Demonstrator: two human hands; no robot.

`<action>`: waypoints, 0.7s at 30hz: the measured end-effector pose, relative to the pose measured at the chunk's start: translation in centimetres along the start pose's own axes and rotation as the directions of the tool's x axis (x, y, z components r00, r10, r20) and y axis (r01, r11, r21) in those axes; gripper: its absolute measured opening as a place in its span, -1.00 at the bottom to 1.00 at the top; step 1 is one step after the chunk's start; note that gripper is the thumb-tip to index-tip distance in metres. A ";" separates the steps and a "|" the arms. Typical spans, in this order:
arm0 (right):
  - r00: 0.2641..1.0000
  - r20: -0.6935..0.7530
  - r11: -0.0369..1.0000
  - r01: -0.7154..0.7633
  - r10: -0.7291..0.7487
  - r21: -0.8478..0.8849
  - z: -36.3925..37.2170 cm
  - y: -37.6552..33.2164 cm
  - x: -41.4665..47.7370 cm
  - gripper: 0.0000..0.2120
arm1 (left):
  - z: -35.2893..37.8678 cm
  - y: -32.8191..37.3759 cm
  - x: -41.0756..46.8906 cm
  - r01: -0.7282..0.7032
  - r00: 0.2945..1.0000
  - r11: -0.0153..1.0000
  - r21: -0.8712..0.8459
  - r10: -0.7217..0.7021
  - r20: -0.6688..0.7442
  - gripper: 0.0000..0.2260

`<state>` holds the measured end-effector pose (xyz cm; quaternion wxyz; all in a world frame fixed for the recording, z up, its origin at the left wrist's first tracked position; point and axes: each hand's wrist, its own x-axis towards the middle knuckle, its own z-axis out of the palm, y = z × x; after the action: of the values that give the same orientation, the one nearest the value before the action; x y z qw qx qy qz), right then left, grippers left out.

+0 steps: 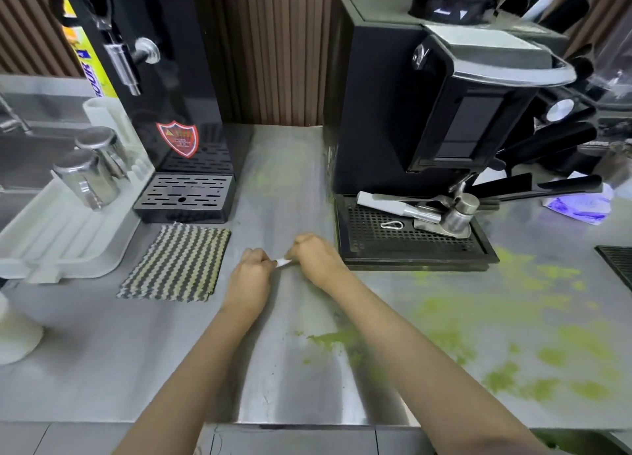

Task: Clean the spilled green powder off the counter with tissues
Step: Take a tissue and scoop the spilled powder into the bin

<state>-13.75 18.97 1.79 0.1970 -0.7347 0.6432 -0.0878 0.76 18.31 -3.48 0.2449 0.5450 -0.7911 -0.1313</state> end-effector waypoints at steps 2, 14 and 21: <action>0.999 0.008 0.999 -0.031 0.031 -0.016 1.0 0.3 1.9 -0.77 | 0.5 -0.3 0.3 0.057 0.997 0.998 0.031 -0.058 0.040 -0.86; 0.981 0.046 0.981 0.191 -0.190 -0.032 3.6 5.0 -10.7 -0.70 | 0.6 4.3 -10.5 -0.265 0.957 0.963 -0.049 0.269 0.107 -0.87; 0.987 -0.059 0.988 0.148 -0.150 -0.030 2.1 1.5 -2.3 -0.75 | -1.4 1.5 -4.3 0.091 0.995 0.995 0.028 -0.092 0.041 -0.86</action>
<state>-14.64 21.42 -0.42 0.1606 -0.7802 0.5933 -0.1163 1.54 22.89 -2.60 0.2146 0.5810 -0.7718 -0.1438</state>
